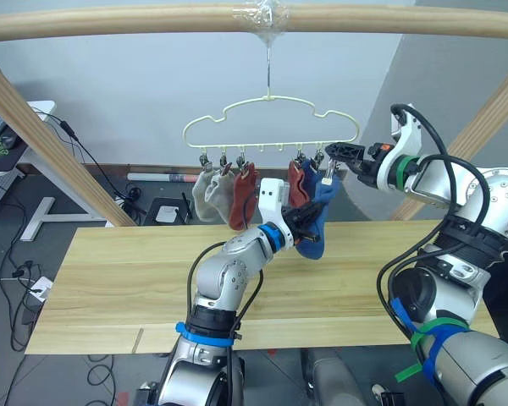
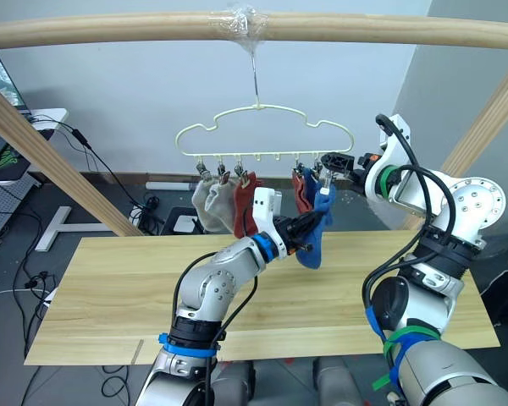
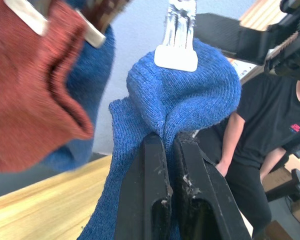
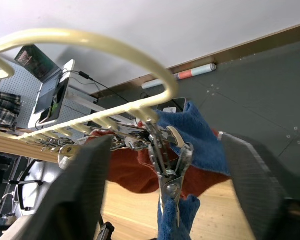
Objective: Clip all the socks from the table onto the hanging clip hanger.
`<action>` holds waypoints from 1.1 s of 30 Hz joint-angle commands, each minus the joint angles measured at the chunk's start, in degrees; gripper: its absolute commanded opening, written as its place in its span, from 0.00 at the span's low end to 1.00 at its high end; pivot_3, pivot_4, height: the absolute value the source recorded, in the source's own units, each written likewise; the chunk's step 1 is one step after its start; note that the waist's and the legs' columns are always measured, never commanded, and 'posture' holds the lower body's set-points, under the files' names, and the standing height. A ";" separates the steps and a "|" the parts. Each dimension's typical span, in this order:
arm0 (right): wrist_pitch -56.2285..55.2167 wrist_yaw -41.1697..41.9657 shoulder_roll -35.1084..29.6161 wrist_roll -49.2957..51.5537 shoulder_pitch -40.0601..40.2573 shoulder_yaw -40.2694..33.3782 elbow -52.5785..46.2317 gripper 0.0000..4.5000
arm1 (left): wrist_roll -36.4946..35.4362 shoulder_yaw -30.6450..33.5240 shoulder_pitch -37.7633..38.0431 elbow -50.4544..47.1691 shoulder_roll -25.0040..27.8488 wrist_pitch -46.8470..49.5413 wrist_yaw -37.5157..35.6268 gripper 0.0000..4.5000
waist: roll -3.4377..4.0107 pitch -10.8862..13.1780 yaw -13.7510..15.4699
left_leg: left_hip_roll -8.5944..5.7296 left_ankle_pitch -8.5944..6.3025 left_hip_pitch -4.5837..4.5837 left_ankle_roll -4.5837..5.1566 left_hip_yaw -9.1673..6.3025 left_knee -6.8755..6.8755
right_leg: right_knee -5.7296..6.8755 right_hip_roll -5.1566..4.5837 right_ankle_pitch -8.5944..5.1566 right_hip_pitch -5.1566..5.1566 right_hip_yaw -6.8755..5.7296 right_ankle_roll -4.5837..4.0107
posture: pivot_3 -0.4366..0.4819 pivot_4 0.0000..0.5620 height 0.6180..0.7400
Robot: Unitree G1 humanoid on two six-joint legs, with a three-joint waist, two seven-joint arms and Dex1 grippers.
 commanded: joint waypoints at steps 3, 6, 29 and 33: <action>-2.70 9.33 -11.25 0.68 1.23 10.49 -5.40 1.00 | -2.28 -0.96 -2.28 0.93 -2.12 0.85 -1.52 0.06 | 0.04 0.02 0.07 | -0.01 0.00 -0.04 0.00 0.01 0.00 | -0.04 0.00 0.00 -0.02 0.00 0.01 | 0.47 0.40 1.00; -12.03 19.52 -21.67 -2.84 7.47 23.85 -11.38 1.00 | -3.50 -0.78 -2.58 2.11 -3.04 1.14 -2.45 0.24 | 0.03 0.02 0.05 | -0.02 -0.01 -0.05 0.00 0.02 -0.01 | -0.11 0.00 -0.03 -0.03 0.01 0.05 | 0.47 0.40 1.00; -55.69 50.47 -38.88 -17.39 41.60 32.22 -19.19 1.00 | 3.54 10.49 15.04 -14.61 48.12 -4.64 -24.61 0.99 | -0.06 0.07 -1.25 | 0.15 -0.02 -0.04 -0.03 0.24 -0.18 | 0.02 0.11 -0.12 -0.39 0.20 0.08 | 0.56 0.35 1.00; -63.52 58.00 -39.08 -16.23 43.61 29.75 -16.33 1.00 | 1.97 17.31 17.77 -11.73 58.26 -4.96 -30.51 0.99 | -0.07 0.07 -0.59 | 0.09 -0.02 -0.04 -0.03 0.47 -0.14 | -0.03 -0.04 -0.21 -0.36 0.29 -0.08 | 0.61 0.35 1.00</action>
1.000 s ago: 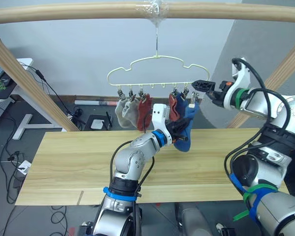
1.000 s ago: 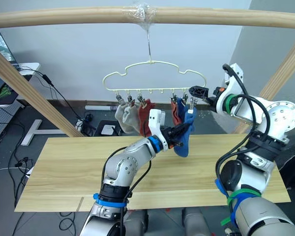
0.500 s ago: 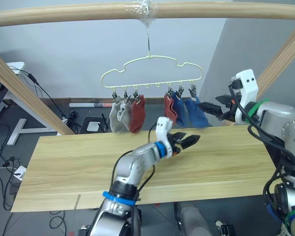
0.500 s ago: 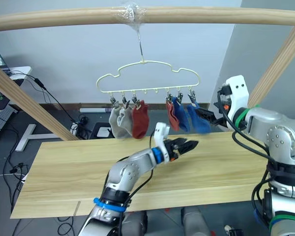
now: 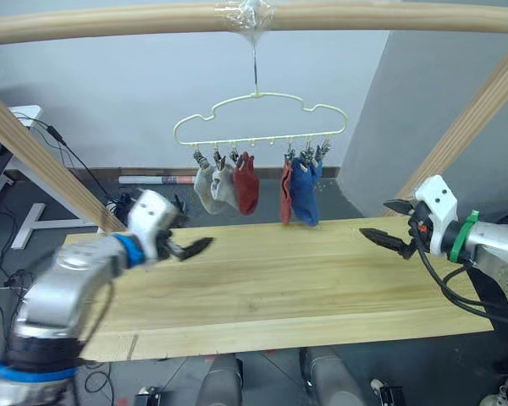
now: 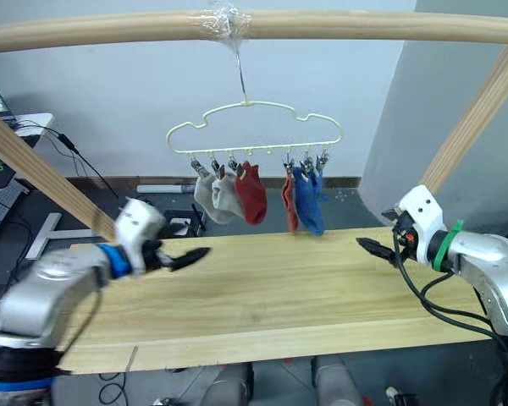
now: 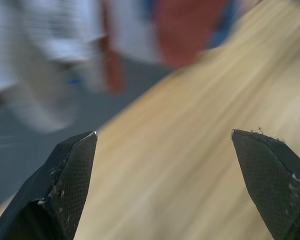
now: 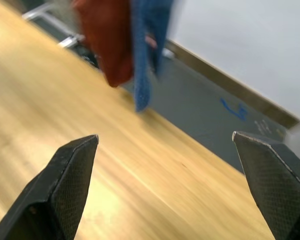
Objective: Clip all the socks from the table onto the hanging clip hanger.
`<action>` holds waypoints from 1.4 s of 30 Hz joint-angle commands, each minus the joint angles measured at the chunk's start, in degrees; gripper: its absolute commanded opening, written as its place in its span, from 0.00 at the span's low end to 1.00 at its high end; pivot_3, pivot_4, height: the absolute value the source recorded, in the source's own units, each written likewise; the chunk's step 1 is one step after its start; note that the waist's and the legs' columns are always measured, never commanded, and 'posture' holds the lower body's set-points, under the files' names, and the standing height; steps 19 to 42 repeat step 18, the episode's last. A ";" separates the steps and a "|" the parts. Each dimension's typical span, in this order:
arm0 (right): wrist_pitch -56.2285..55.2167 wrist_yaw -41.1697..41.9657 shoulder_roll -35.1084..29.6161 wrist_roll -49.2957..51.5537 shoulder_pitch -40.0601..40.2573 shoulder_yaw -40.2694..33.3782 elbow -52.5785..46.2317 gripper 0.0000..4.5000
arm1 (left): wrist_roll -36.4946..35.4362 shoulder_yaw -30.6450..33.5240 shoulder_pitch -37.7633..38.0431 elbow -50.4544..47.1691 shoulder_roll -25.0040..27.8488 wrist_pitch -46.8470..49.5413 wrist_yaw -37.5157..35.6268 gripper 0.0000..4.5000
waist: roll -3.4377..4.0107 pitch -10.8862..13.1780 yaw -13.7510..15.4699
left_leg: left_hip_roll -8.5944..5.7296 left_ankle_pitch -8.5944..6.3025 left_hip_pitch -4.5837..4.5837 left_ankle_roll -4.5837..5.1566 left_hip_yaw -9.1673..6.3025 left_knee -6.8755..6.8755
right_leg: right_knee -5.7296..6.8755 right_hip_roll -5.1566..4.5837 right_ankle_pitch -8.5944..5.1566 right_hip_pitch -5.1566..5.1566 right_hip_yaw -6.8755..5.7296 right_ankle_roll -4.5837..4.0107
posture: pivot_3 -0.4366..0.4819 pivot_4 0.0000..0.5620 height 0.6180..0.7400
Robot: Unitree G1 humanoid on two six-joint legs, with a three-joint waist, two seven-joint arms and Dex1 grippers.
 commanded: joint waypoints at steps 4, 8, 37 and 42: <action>-5.64 13.07 -2.49 5.96 1.03 -6.24 0.30 1.00 | 0.18 11.65 3.86 7.70 12.05 -7.31 -10.51 0.99 | -0.15 0.09 1.02 | 0.03 0.00 0.00 0.00 0.02 0.06 | 0.01 0.00 -0.05 -0.02 -0.02 -0.11 | 0.64 0.34 1.00; -4.43 14.88 -3.90 6.69 0.37 -6.61 0.67 1.00 | -2.03 14.71 2.61 10.57 12.64 -6.25 -11.48 0.99 | -0.17 0.07 1.63 | 0.04 0.00 -0.01 0.01 0.00 0.07 | 0.06 0.00 -0.07 -0.04 -0.04 -0.14 | 0.64 0.33 1.00; -4.07 13.13 -2.69 5.24 -2.69 -6.12 2.76 1.00 | -0.78 14.24 2.22 11.64 10.43 -8.25 -9.37 0.99 | -0.17 0.07 2.08 | 0.02 0.00 -0.01 0.00 0.02 0.06 | 0.08 -0.03 0.09 -0.03 -0.04 0.10 | 0.64 0.31 1.00; -4.07 13.13 -2.69 5.24 -2.69 -6.12 2.76 1.00 | -0.78 14.24 2.22 11.64 10.43 -8.25 -9.37 0.99 | -0.17 0.07 2.08 | 0.02 0.00 -0.01 0.00 0.02 0.06 | 0.08 -0.03 0.09 -0.03 -0.04 0.10 | 0.64 0.31 1.00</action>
